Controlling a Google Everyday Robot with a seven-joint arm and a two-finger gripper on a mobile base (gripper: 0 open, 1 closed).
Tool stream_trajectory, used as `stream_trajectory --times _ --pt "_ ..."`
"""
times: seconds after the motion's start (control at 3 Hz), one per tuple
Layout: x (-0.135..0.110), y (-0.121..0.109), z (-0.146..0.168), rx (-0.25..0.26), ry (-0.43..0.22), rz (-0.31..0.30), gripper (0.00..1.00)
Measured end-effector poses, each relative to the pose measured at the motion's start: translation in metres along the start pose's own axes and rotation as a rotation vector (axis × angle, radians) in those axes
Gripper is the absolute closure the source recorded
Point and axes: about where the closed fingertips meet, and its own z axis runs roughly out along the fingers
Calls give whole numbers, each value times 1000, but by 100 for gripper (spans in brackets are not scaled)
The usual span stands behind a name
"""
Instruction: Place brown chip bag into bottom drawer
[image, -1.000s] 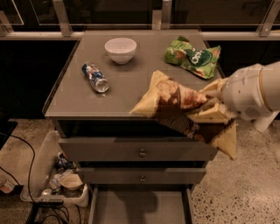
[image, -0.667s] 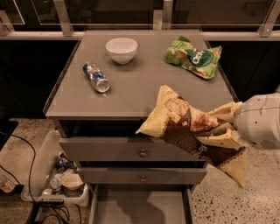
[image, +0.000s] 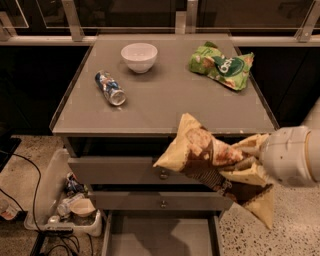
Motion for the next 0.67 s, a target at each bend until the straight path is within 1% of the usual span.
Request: stream_trajectory --times 0.33,0.67 --pt "38 32 26 -27 27 71 100" --pt "69 54 51 -21 21 94 100"
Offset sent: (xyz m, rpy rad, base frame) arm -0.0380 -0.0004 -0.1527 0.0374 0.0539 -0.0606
